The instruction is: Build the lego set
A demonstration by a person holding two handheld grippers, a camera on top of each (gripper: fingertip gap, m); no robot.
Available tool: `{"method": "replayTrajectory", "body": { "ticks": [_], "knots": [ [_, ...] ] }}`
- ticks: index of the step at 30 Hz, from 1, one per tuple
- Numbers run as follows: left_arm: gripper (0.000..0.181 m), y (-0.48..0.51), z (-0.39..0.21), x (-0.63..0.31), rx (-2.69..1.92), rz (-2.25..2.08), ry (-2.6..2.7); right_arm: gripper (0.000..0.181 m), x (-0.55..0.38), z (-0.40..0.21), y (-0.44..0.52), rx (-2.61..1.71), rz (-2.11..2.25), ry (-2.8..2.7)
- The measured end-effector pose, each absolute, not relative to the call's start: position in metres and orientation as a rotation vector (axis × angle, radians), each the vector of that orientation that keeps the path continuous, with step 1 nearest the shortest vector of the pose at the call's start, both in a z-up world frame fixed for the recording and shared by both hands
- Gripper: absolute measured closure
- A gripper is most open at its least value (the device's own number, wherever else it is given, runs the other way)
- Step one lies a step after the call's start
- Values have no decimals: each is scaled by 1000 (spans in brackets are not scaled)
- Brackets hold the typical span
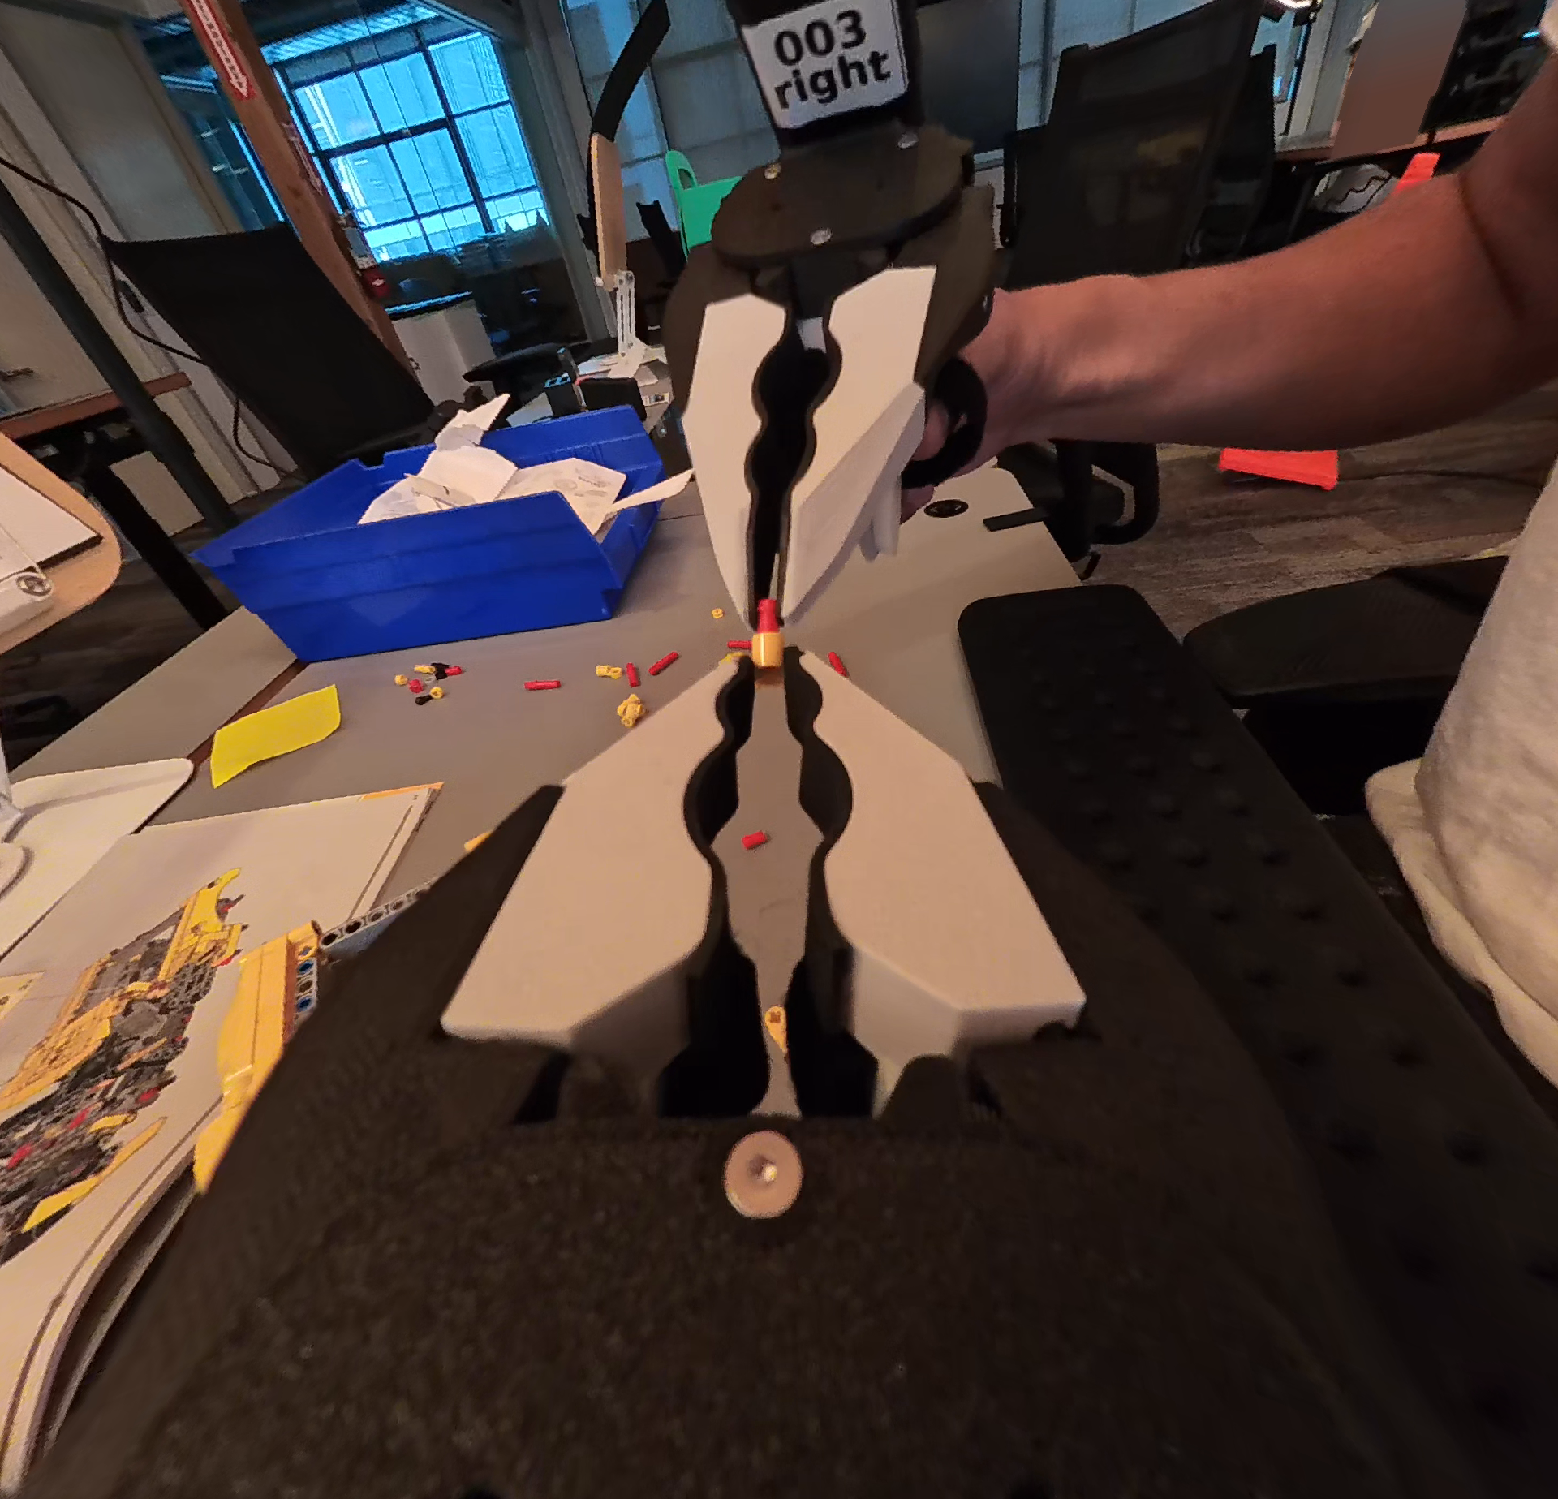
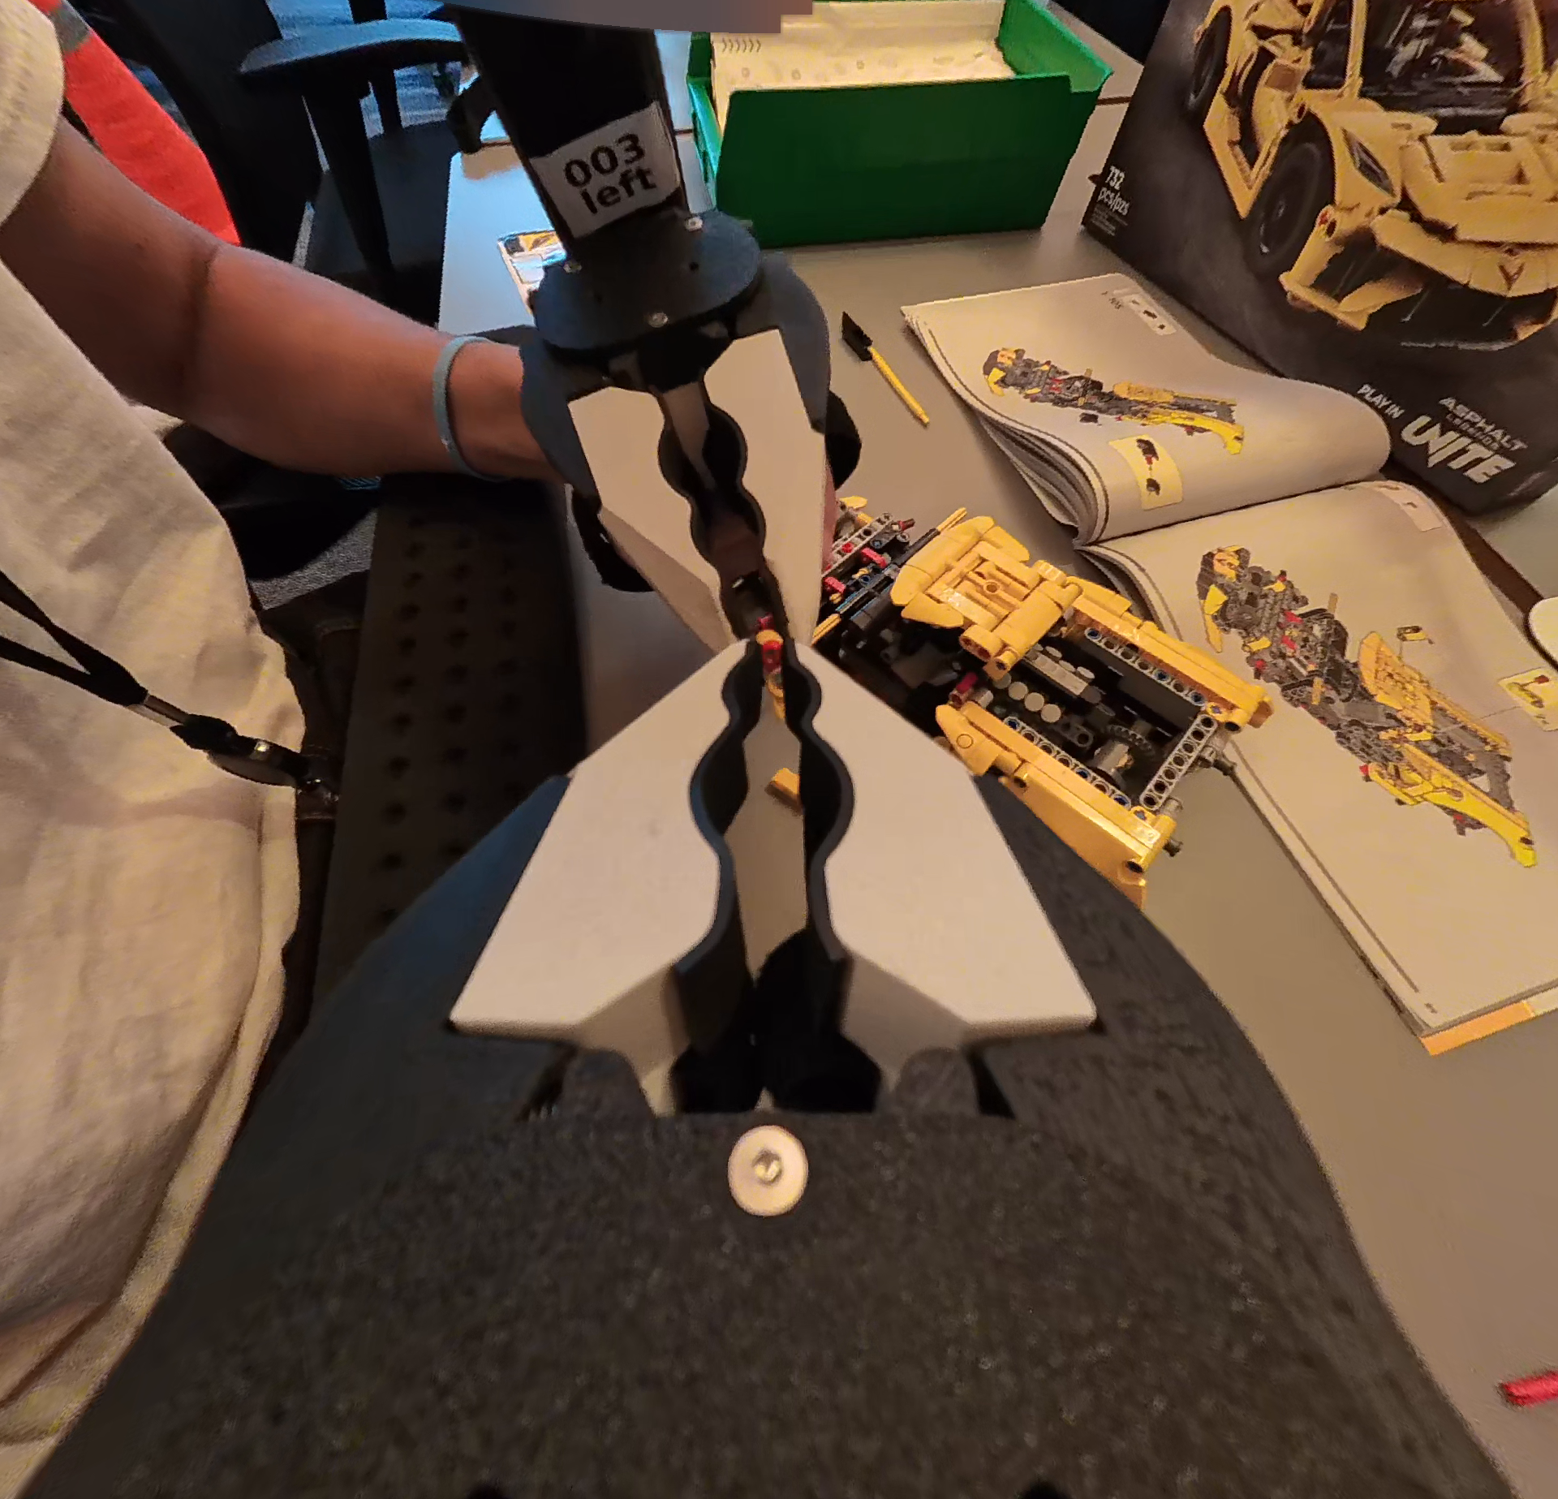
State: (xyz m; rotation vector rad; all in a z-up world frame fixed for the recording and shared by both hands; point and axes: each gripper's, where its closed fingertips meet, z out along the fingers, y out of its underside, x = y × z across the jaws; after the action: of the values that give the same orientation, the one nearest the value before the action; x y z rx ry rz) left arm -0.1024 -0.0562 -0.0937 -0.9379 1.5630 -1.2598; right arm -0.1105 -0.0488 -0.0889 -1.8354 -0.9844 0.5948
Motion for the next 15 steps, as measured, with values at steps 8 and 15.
{"method": "replayTrajectory", "body": {
  "ticks": [8, 15],
  "knots": [
    [175, -56, -82, -104, -993, -1404, 1488, 178, -114, -79, -47, -1782, 681, -895],
    [175, -58, -78, -104, -1006, -1504, 1454, 177, -114, -76, -48, -1774, 812, -811]
  ]
}}
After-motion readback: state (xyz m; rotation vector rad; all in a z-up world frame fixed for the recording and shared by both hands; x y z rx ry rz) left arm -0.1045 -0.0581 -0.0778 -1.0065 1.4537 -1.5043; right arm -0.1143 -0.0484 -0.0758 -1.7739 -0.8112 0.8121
